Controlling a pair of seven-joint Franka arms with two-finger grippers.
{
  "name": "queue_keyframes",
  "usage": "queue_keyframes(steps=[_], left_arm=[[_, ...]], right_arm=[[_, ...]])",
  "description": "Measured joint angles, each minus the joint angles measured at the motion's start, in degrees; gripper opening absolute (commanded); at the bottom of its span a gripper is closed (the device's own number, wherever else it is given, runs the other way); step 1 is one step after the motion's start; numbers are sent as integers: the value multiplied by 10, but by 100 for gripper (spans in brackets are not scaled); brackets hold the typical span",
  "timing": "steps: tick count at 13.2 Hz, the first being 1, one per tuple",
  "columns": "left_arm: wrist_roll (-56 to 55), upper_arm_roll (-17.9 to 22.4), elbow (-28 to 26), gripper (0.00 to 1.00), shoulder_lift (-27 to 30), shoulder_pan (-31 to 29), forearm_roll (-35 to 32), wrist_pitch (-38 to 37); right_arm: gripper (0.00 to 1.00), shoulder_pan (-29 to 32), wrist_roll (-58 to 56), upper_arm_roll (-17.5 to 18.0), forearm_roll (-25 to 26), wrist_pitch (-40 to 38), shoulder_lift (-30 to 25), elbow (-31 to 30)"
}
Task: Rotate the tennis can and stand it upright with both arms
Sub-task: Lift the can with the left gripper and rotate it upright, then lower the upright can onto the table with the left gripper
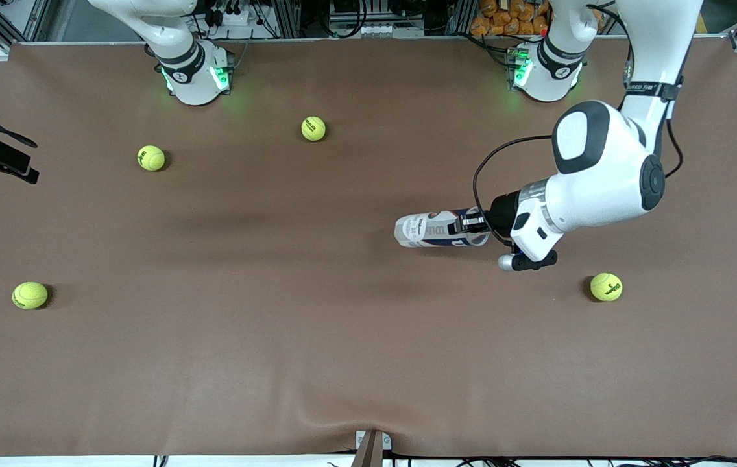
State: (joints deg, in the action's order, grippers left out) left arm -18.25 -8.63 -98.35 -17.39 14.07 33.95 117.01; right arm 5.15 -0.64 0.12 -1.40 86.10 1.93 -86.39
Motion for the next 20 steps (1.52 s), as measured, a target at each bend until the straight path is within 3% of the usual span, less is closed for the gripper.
queue_keyframes(steps=[10,15,20], left_arm=[[-139,-36,49,0,9,16,-239,-97],[-252,-44,49,0,7,62,-271,-86],[-396,-46,56,0,-29,146,-345,-63]], right_arm=[[100,0,0,0,0,1,0,0],[100,0,0,0,0,1,0,0],[100,0,0,0,0,1,0,0]])
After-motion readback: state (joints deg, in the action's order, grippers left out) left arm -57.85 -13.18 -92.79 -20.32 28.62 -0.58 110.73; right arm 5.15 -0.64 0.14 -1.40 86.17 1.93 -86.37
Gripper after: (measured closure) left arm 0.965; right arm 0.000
